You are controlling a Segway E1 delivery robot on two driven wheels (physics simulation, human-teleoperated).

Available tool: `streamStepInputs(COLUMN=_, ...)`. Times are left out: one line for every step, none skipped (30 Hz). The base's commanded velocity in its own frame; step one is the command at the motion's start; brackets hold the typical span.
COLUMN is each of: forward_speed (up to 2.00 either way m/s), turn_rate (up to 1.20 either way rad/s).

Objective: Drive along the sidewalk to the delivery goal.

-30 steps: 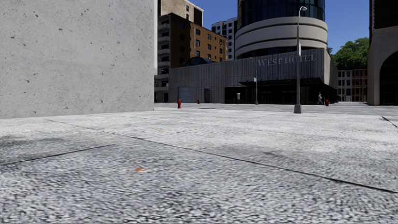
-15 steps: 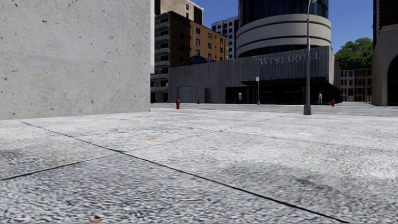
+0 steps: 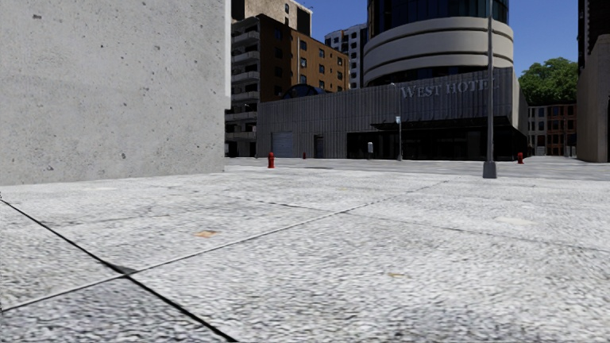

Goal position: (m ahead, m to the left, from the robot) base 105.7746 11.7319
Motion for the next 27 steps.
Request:
streamStepInputs(forward_speed=2.00, turn_rate=0.00)
streamStepInputs(forward_speed=2.00, turn_rate=0.00)
streamStepInputs(forward_speed=2.00, turn_rate=0.00)
streamStepInputs(forward_speed=2.00, turn_rate=0.00)
streamStepInputs(forward_speed=2.00, turn_rate=0.00)
streamStepInputs(forward_speed=2.00, turn_rate=0.00)
streamStepInputs(forward_speed=2.00, turn_rate=0.00)
streamStepInputs(forward_speed=2.00, turn_rate=0.00)
streamStepInputs(forward_speed=2.00, turn_rate=0.00)
streamStepInputs(forward_speed=2.00, turn_rate=0.00)
streamStepInputs(forward_speed=2.00, turn_rate=0.00)
streamStepInputs(forward_speed=2.00, turn_rate=0.00)
streamStepInputs(forward_speed=2.00, turn_rate=0.00)
streamStepInputs(forward_speed=2.00, turn_rate=0.00)
streamStepInputs(forward_speed=2.00, turn_rate=0.00)
streamStepInputs(forward_speed=2.00, turn_rate=0.00)
streamStepInputs(forward_speed=2.00, turn_rate=0.00)
streamStepInputs(forward_speed=2.00, turn_rate=0.00)
streamStepInputs(forward_speed=2.00, turn_rate=0.00)
streamStepInputs(forward_speed=2.00, turn_rate=0.00)
streamStepInputs(forward_speed=2.00, turn_rate=0.00)
streamStepInputs(forward_speed=2.00, turn_rate=0.00)
streamStepInputs(forward_speed=2.00, turn_rate=0.00)
streamStepInputs(forward_speed=2.00, turn_rate=0.00)
streamStepInputs(forward_speed=2.00, turn_rate=0.00)
streamStepInputs(forward_speed=2.00, turn_rate=0.00)
streamStepInputs(forward_speed=2.00, turn_rate=0.00)
